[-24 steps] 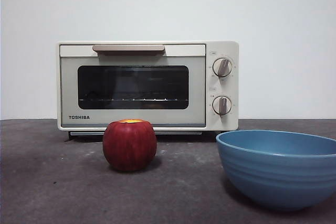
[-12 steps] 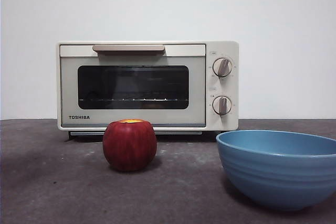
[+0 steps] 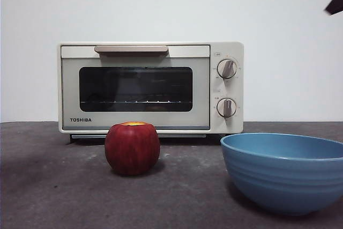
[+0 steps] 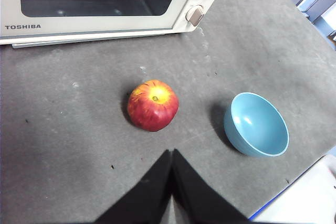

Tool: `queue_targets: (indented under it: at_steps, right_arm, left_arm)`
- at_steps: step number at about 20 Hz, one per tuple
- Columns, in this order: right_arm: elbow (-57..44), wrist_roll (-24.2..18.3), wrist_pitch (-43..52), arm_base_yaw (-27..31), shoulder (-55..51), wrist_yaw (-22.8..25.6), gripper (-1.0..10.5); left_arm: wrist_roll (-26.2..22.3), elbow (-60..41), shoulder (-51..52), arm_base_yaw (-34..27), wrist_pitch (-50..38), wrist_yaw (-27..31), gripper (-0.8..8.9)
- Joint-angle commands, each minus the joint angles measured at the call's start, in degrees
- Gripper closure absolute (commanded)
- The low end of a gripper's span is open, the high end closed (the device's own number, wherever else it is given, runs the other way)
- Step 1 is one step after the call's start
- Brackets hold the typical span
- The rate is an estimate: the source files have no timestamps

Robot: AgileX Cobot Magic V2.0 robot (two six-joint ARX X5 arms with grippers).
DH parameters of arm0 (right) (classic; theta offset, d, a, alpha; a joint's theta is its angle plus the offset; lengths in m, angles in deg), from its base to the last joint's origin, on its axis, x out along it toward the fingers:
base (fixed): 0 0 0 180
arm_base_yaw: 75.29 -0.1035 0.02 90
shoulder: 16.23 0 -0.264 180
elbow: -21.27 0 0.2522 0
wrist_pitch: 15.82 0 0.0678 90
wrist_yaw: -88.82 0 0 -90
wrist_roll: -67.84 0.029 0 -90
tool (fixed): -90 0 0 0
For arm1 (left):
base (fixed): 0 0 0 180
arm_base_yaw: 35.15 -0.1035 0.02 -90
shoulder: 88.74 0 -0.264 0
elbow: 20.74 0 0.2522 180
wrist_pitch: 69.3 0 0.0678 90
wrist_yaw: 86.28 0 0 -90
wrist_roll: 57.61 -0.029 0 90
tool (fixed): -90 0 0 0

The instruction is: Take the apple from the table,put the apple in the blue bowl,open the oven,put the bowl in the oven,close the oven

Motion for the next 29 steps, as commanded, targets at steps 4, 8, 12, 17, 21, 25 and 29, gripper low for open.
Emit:
queue_targets:
  at_steps: [4,8,12,17,21,25,29]
  right_arm:
    - [1.05,6.43,11.74,-9.51,11.32,2.16,4.5]
    - [4.63,8.22,17.79,-15.74,24.39,6.27,4.5]
    - [13.22,8.20,18.27,-19.63,38.05,9.11,4.5]
    - [22.34,8.20,18.32,-21.90,51.69,10.49,4.5]
    - [26.91,8.24,18.23,-22.53,58.03,13.70,4.5]
    - [27.93,8.44,18.78,-22.53,61.83,13.99,4.5]
    - [27.98,8.59,19.17,-22.62,65.02,14.95,4.5]
  left_arm:
    - [-0.68,1.07,-0.61,0.20,-0.70,-0.20,8.06]
    - [-0.68,1.07,-1.22,0.20,-0.70,-0.20,8.06]
    - [-0.70,1.07,-1.51,0.20,-0.68,-0.20,8.06]
    - [-0.70,1.07,-1.70,0.20,-0.66,-0.22,8.06]
    - [-0.70,1.07,-1.73,0.20,-0.63,-0.20,8.06]
    - [-0.72,1.07,-1.73,0.20,-0.63,-0.20,8.06]
    - [-0.72,1.07,-1.73,0.20,-0.66,-0.20,8.06]
